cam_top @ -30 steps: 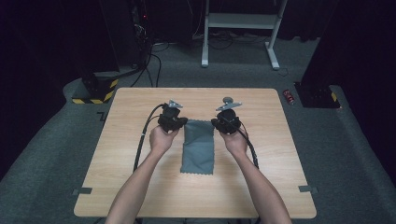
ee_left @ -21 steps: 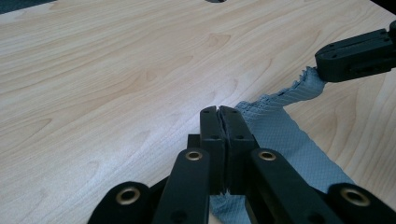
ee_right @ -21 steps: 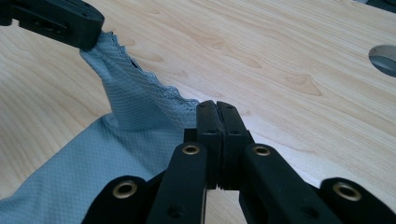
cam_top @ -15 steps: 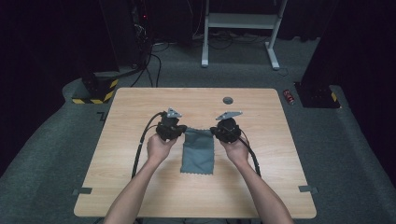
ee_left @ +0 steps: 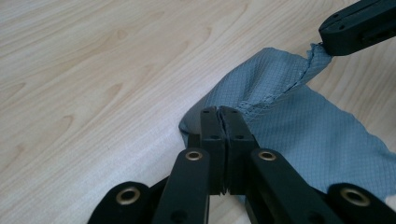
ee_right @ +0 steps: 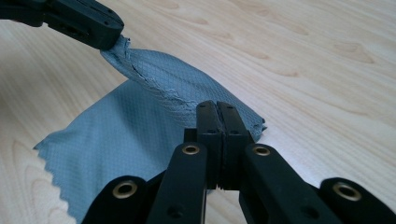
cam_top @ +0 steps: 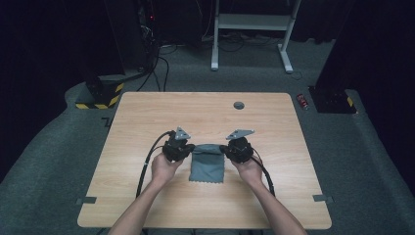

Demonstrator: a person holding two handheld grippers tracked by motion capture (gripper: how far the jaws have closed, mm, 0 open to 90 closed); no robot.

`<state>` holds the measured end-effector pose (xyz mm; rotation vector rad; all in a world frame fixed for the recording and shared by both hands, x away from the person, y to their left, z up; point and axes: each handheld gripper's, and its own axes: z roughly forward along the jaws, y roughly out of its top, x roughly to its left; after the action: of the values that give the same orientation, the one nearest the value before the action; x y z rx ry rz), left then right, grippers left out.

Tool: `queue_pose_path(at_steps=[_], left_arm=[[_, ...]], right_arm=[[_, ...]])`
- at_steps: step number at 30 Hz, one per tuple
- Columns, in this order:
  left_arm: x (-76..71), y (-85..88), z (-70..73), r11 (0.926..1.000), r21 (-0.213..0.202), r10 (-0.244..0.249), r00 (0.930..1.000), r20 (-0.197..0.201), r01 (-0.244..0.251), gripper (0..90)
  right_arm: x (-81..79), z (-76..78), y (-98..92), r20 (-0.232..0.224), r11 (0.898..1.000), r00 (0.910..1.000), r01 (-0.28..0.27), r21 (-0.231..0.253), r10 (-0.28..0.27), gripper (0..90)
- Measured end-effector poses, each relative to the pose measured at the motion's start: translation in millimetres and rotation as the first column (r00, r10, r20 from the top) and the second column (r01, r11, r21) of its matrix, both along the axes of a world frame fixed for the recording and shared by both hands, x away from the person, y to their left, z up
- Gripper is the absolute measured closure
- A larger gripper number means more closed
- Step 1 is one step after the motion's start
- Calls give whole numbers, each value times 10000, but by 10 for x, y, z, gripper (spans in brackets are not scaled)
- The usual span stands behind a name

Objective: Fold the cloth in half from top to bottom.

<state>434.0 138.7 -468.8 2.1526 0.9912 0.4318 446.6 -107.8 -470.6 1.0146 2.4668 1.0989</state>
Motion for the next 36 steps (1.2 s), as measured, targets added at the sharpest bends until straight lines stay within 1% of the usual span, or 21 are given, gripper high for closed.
queue_pose_path(at_steps=[2, 4, 7, 8, 10, 13, 15, 19, 22, 26, 31, 32, 36], left_arm=[[-44, 1, -24, 10000, -10, -11, 10000, -5, 11, 887], [-82, -6, -46, 9999, 152, -82, 10000, 37, 81, 887], [-146, -20, -79, 9996, 245, -175, 9998, 91, 172, 887], [-165, -22, -86, 9992, 337, -227, 9997, 120, 223, 887], [-202, -32, -104, 9992, 317, -261, 9996, 142, 256, 887], [-253, -50, -116, 9985, 427, -352, 9991, 255, 341, 887], [-294, -67, -130, 9972, 602, -456, 9983, 351, 435, 887], [-362, -95, -162, 9945, 866, -618, 9974, 383, 583, 887], [-402, -89, -174, 9952, 775, -630, 9973, 388, 598, 887], [-460, -68, -182, 9958, 644, -677, 9968, 436, 648, 887], [-541, -60, -205, 9949, 684, -775, 9957, 503, 739, 886], [-572, -58, -221, 9950, 640, -796, 9955, 504, 763, 886], [-641, -60, -274, 9942, 704, -847, 9952, 489, 812, 885]], right_arm=[[-38, -19, 3, 41, 10000, 10000, -89, -33, 89, 894], [-88, -37, 8, 65, 9998, 9998, -169, -88, 169, 894], [-152, -65, 5, 201, 9996, 9994, -264, -131, 267, 894], [-174, -74, -1, 190, 9996, 9995, -264, -124, 266, 894], [-210, -99, -18, 142, 9996, 9995, -282, -53, 283, 894], [-254, -130, -42, 73, 9994, 9994, -334, -35, 335, 894], [-294, -151, -62, 99, 9992, 9992, -396, 1, 396, 893], [-362, -176, -86, 147, 9992, 9991, -395, 70, 393, 894], [-405, -181, -94, 281, 9989, 9985, -463, 62, 461, 894], [-483, -192, -101, 346, 9983, 9977, -583, 43, 581, 894], [-556, -230, -111, 320, 9977, 9973, -669, 86, 666, 894], [-569, -235, -114, 290, 9976, 9972, -687, 105, 684, 894], [-632, -259, -126, 247, 9969, 9967, -771, 174, 767, 894]])
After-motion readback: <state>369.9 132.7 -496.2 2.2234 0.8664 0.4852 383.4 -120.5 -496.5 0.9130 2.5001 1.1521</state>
